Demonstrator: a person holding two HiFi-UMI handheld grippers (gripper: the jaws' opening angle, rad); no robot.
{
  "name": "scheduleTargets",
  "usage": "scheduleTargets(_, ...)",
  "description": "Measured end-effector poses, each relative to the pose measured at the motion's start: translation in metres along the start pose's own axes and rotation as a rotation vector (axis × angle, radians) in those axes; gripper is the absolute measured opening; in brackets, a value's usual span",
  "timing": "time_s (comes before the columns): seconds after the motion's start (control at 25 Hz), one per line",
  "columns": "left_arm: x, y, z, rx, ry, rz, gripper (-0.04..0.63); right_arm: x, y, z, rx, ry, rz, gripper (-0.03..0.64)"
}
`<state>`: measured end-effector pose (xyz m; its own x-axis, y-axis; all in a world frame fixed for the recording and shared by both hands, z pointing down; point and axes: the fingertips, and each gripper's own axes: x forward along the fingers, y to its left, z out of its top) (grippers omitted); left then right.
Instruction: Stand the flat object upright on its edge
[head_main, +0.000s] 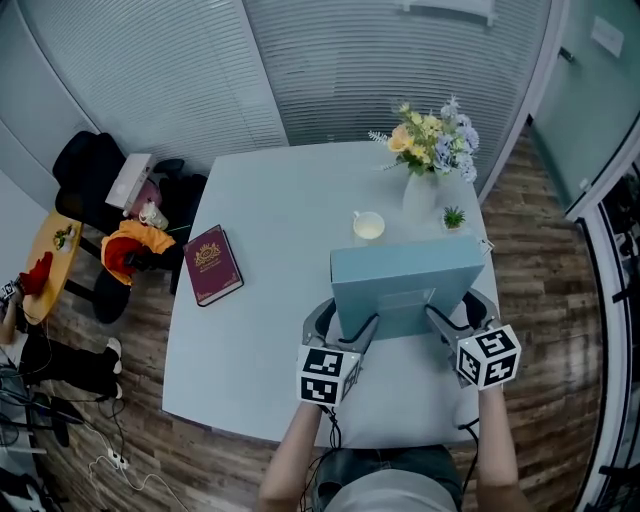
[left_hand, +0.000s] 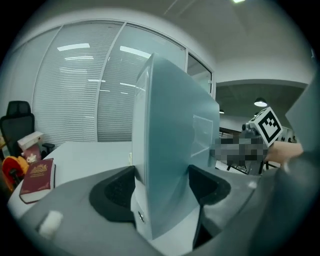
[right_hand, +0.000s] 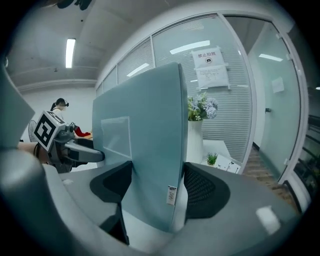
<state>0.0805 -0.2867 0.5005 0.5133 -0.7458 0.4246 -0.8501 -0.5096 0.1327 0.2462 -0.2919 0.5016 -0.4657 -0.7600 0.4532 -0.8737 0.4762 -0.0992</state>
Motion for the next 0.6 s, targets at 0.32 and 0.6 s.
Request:
scheduleTargets(0.32,0.009,0.004,-0.025,0.040,0.041,0.029,0.342,0.007,0.001,-0.020,-0.071,0.062,-0.052,0.353)
scheduleTargets(0.6,0.011,0.005,-0.022,0.023,0.015,0.010,0.342,0.009,-0.001,-0.018,-0.060,0.040,-0.067,0.353)
